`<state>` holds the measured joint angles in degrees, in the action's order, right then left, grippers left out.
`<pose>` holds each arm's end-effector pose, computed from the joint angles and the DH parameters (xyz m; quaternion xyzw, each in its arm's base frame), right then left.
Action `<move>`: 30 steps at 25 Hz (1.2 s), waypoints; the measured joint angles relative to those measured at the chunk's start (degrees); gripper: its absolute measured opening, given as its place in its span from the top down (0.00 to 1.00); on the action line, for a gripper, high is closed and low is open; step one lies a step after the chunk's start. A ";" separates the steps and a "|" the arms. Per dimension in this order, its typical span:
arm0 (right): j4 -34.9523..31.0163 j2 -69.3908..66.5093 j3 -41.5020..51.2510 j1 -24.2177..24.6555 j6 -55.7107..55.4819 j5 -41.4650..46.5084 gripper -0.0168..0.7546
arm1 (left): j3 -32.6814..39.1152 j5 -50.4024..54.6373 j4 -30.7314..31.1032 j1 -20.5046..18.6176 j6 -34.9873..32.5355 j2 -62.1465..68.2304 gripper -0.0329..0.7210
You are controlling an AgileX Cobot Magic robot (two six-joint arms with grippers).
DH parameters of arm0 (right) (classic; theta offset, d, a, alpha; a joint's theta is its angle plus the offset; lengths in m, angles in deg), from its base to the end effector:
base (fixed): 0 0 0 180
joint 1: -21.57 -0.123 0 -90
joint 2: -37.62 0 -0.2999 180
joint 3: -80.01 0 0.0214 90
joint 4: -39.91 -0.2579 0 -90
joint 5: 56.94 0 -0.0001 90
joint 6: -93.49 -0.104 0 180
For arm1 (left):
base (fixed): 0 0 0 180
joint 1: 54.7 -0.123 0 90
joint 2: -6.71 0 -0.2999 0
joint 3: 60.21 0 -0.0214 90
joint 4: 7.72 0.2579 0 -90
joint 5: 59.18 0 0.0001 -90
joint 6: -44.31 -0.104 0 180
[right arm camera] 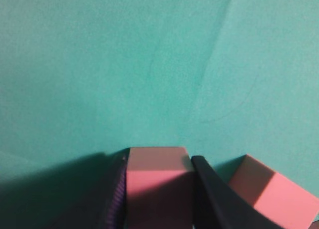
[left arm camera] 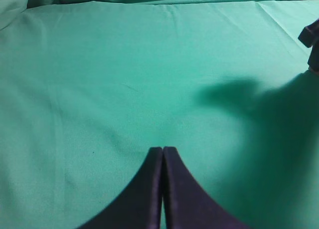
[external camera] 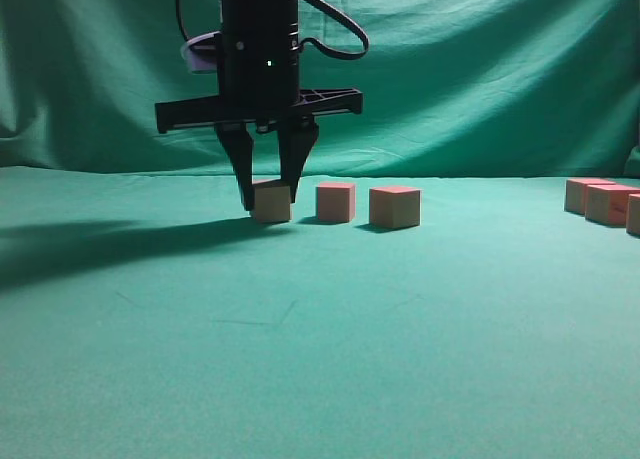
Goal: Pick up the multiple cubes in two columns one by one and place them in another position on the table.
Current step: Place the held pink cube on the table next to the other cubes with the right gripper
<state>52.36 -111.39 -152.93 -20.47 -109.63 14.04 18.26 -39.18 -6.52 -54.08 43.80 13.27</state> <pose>0.4147 0.3454 0.1723 -0.1856 0.9705 -0.0288 0.1515 0.0576 0.0001 0.1739 0.0135 0.7934 0.0082 0.6085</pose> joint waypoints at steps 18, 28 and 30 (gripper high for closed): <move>-1.08 0.00 0.00 0.00 -0.04 -0.10 0.63 | 0.00 0.00 0.00 0.00 0.00 0.00 0.96; -1.08 0.00 0.00 0.00 -0.14 -0.10 0.63 | 0.00 0.00 0.00 0.00 0.00 0.00 0.96; -1.08 0.00 0.00 0.00 -0.14 -0.10 0.63 | 0.00 0.00 0.00 0.00 0.00 0.00 0.96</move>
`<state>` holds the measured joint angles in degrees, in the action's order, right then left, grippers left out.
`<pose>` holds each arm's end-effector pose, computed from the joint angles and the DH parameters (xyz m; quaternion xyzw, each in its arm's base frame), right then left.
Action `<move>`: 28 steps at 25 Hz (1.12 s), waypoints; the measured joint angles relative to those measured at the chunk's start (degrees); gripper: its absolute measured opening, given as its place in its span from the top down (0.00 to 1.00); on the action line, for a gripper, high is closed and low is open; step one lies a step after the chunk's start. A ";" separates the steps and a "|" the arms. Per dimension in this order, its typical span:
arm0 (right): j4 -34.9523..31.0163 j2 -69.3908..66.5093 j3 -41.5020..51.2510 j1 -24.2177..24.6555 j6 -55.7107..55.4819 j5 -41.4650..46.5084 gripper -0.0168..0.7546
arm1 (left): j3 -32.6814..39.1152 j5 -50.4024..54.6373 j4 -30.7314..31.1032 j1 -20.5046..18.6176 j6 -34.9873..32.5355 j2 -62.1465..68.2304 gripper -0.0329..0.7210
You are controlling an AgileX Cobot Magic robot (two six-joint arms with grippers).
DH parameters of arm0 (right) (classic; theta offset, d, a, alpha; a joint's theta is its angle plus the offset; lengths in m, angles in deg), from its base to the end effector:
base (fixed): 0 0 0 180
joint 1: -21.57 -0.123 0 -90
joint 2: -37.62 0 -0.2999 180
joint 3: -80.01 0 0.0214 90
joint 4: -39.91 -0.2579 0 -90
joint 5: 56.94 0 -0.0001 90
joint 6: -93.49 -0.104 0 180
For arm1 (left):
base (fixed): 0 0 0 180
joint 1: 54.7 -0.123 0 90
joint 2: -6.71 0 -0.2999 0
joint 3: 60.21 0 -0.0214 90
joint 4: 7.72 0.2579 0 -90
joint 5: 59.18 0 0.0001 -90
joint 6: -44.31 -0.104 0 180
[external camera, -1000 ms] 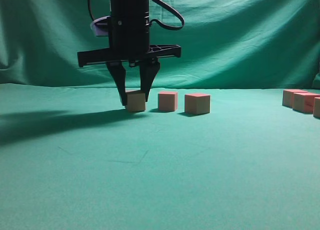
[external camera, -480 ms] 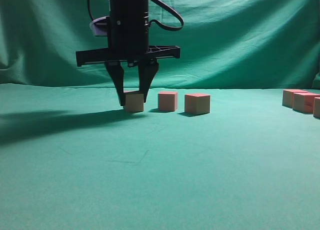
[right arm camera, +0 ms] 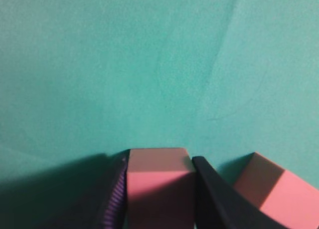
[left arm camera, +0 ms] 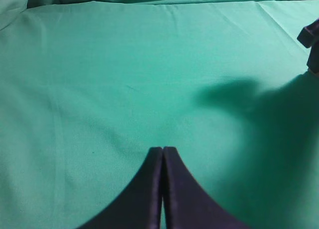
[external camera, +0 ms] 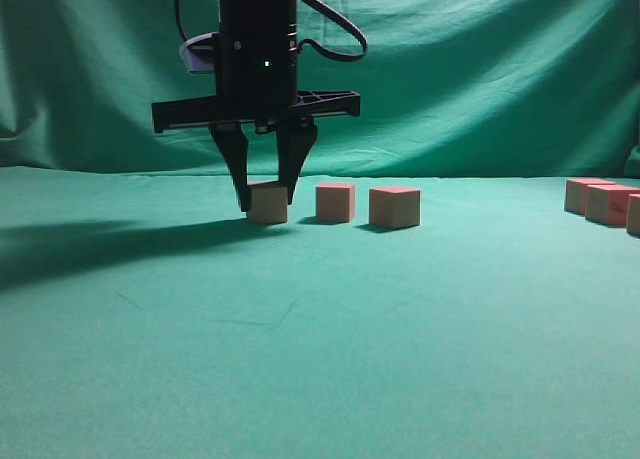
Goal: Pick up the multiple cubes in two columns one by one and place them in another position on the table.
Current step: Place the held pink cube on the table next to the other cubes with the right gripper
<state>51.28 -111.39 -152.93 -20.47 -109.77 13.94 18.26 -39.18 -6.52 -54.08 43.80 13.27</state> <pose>0.4136 0.3468 0.1720 -0.1826 0.9719 -0.0204 0.1474 0.0576 0.0001 0.1739 0.0135 0.7934 0.0082 0.6085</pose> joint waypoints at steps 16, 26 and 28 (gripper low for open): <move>0.00 0.00 0.00 0.00 1.35 0.00 0.48 | 0.00 0.00 0.00 0.00 0.00 0.00 0.96; 0.00 -0.29 -1.21 0.00 3.03 0.00 0.34 | 0.00 0.00 0.00 0.00 0.00 0.00 0.96; 0.00 -0.41 -1.90 0.00 3.23 0.00 0.34 | 0.00 0.00 0.00 0.00 0.00 0.00 0.96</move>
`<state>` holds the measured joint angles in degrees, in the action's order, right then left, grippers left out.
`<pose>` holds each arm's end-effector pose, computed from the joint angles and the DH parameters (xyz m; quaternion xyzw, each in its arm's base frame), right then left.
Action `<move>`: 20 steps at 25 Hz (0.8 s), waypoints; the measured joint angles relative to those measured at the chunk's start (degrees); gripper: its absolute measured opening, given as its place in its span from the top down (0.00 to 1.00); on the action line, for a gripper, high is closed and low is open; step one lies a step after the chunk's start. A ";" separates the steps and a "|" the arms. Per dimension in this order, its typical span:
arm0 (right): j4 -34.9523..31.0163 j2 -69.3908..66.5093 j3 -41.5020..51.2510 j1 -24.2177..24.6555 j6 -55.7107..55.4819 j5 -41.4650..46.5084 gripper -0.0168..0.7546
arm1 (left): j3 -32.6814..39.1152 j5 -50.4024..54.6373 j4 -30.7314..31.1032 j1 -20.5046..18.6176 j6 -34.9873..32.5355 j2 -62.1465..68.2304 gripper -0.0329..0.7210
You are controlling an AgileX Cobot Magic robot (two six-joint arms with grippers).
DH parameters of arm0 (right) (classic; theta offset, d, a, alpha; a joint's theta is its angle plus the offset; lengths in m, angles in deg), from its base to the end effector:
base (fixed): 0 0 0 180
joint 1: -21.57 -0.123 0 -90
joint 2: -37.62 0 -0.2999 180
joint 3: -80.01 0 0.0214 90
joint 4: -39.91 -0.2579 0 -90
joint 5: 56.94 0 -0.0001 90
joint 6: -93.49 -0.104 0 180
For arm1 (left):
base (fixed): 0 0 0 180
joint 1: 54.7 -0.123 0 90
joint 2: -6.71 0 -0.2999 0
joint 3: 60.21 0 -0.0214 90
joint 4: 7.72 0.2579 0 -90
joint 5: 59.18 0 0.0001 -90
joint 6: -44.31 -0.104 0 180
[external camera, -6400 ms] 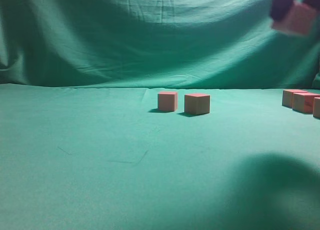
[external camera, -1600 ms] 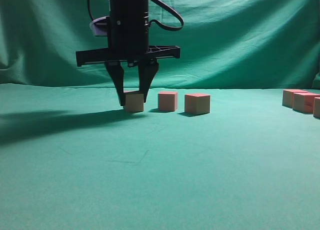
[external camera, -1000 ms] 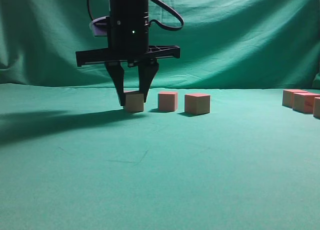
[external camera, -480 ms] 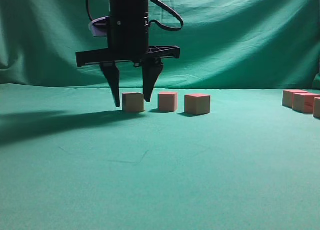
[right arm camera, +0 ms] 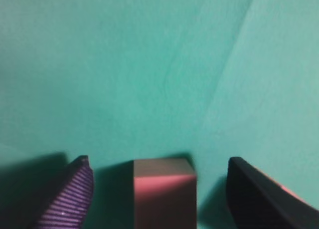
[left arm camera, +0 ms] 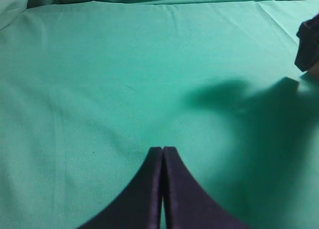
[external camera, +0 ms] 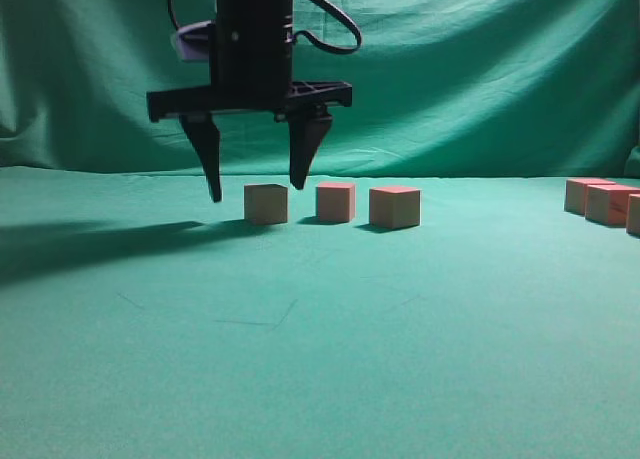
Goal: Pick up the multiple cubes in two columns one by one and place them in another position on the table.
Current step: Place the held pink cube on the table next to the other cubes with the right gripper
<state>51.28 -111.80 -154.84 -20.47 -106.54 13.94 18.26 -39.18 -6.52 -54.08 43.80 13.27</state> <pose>0.4164 0.3493 0.1776 -0.2084 0.9650 -0.0181 0.1580 0.0576 0.0001 0.1739 0.0135 0.7934 0.0082 0.6085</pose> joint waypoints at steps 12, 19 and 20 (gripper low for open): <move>0.00 3.25 -14.27 0.00 6.81 0.84 0.34 | 0.00 0.00 0.00 0.00 0.00 0.00 0.96; 0.00 16.76 -14.69 0.00 8.77 1.40 0.34 | 0.00 0.00 0.00 0.00 0.00 0.00 0.96; 0.00 19.12 -14.00 0.00 8.77 1.40 0.34 | 0.00 0.00 0.00 0.00 0.00 0.00 0.96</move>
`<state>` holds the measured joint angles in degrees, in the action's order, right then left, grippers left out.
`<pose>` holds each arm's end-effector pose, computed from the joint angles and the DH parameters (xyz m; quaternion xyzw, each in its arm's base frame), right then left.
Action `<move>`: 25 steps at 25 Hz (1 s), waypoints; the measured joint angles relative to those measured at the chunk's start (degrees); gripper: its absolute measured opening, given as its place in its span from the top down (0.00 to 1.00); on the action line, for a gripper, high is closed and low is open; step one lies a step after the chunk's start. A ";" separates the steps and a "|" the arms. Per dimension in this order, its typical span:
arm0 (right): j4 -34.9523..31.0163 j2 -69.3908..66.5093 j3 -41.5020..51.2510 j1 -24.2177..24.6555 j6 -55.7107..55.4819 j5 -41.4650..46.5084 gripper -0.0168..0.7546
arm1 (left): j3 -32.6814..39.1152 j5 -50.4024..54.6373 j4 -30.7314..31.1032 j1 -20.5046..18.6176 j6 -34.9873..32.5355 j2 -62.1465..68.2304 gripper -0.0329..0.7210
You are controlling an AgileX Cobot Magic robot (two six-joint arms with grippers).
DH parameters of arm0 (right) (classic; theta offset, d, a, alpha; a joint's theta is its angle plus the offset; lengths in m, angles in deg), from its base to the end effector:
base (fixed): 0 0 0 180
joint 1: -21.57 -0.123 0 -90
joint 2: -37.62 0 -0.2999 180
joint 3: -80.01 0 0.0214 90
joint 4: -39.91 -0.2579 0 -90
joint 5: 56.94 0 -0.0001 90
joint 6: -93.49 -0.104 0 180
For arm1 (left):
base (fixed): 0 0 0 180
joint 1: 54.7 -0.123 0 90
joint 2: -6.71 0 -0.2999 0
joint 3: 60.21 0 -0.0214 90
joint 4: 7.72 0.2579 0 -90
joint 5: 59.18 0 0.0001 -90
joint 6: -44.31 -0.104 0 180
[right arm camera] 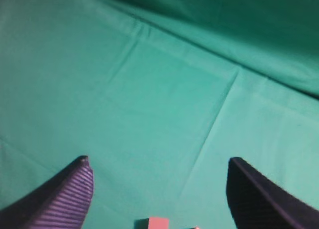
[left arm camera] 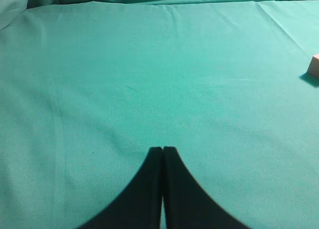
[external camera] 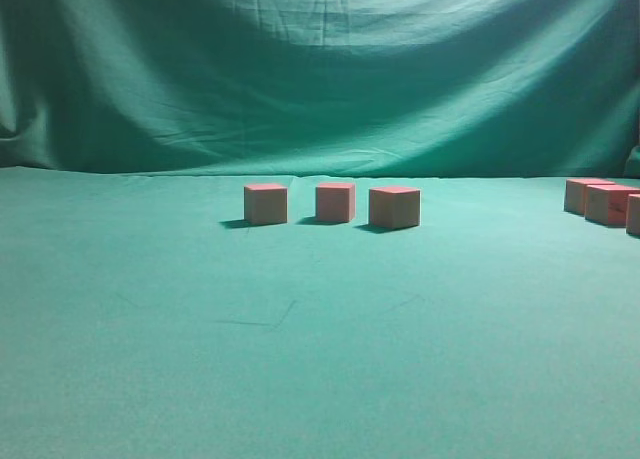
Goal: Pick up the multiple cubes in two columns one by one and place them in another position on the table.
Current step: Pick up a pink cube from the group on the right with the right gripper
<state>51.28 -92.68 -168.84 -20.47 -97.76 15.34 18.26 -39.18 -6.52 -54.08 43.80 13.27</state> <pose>0.3729 0.3099 0.4235 -0.2339 0.8847 0.0872 0.3937 0.0576 0.0001 0.1739 0.0135 0.7934 0.0082 0.6085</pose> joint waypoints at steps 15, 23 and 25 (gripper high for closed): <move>10.11 40.52 49.58 4.81 -7.56 0.28 0.34 | 0.00 0.00 0.00 0.00 0.00 0.00 0.96; 10.54 54.08 76.01 24.23 -9.95 0.08 0.31 | 0.00 0.00 0.00 0.00 0.00 0.00 0.96; 9.82 55.16 80.37 29.29 -9.57 -0.18 0.31 | 0.00 0.00 0.00 0.00 0.00 0.00 0.96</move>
<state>61.10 -37.53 -88.47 8.82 -107.33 15.16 18.26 -39.18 -6.52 -54.08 43.80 13.27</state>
